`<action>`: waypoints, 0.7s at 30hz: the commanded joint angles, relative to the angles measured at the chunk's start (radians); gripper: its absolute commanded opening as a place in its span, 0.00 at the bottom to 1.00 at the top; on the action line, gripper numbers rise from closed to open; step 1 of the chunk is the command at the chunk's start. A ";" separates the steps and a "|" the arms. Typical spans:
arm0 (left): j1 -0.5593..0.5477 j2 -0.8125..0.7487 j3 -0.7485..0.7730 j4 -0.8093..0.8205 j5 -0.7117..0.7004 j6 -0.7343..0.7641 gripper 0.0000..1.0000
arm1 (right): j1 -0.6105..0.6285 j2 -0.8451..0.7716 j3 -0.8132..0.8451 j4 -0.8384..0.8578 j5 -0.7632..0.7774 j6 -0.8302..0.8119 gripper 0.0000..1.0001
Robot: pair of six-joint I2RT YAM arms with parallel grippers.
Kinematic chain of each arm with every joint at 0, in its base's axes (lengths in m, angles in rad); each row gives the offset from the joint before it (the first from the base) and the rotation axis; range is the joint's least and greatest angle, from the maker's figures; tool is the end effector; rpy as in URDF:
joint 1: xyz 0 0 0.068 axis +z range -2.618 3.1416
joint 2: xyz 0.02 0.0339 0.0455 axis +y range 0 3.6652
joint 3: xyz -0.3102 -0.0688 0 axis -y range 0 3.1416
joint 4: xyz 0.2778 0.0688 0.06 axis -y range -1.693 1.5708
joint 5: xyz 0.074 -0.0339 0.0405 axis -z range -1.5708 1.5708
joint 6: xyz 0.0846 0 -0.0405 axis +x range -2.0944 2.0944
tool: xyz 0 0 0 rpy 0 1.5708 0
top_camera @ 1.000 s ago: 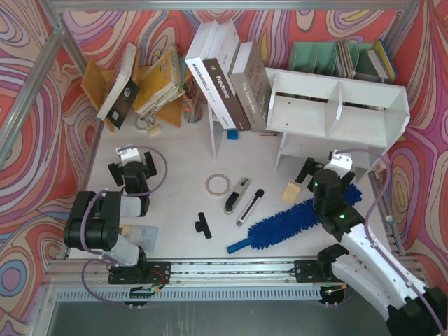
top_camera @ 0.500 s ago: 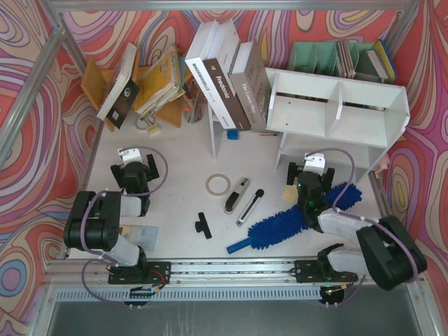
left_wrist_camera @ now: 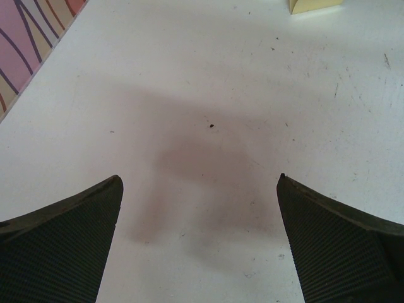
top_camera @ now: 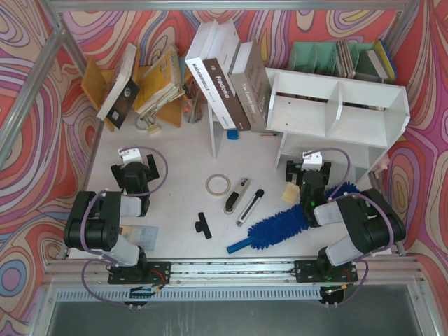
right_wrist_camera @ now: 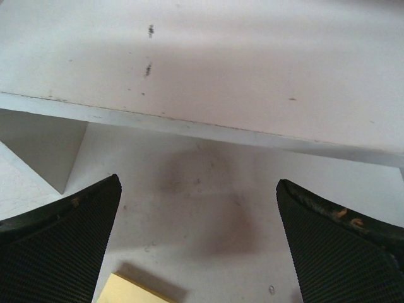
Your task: Dust the bookshelf with a duster
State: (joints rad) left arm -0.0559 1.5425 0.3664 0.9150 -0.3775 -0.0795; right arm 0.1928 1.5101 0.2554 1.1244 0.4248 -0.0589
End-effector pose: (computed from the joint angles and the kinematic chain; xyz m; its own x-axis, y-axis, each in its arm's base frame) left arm 0.3221 0.0132 0.1508 -0.2328 -0.0609 -0.9706 -0.3231 0.9462 0.0181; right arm 0.2956 0.0222 0.1581 -0.1406 -0.0821 -0.9867 0.2186 0.9694 -0.1118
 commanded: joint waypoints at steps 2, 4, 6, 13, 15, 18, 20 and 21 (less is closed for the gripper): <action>0.005 -0.007 -0.001 0.003 0.009 -0.012 0.98 | -0.035 0.101 0.036 0.163 -0.154 -0.031 0.99; 0.005 -0.007 0.000 0.002 0.009 -0.012 0.98 | -0.045 0.124 0.061 0.138 -0.175 -0.027 0.99; 0.005 -0.007 0.000 0.002 0.010 -0.012 0.98 | -0.061 0.120 0.054 0.133 -0.200 -0.014 0.99; 0.005 -0.007 0.000 0.002 0.009 -0.012 0.98 | -0.123 0.172 0.038 0.188 -0.297 0.033 0.99; 0.005 -0.007 0.000 0.002 0.009 -0.012 0.98 | -0.126 0.171 0.072 0.123 -0.297 0.042 0.99; 0.005 -0.007 -0.001 0.002 0.009 -0.011 0.98 | -0.132 0.176 0.074 0.138 -0.278 0.046 0.99; 0.005 -0.007 0.000 0.004 0.009 -0.011 0.98 | -0.132 0.172 0.074 0.125 -0.279 0.051 0.99; 0.005 -0.006 0.000 0.002 0.009 -0.012 0.98 | -0.131 0.176 0.073 0.135 -0.276 0.047 0.99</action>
State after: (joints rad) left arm -0.0559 1.5425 0.3664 0.9146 -0.3775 -0.0795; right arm 0.0700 1.6825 0.3042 1.2324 0.1555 -0.0284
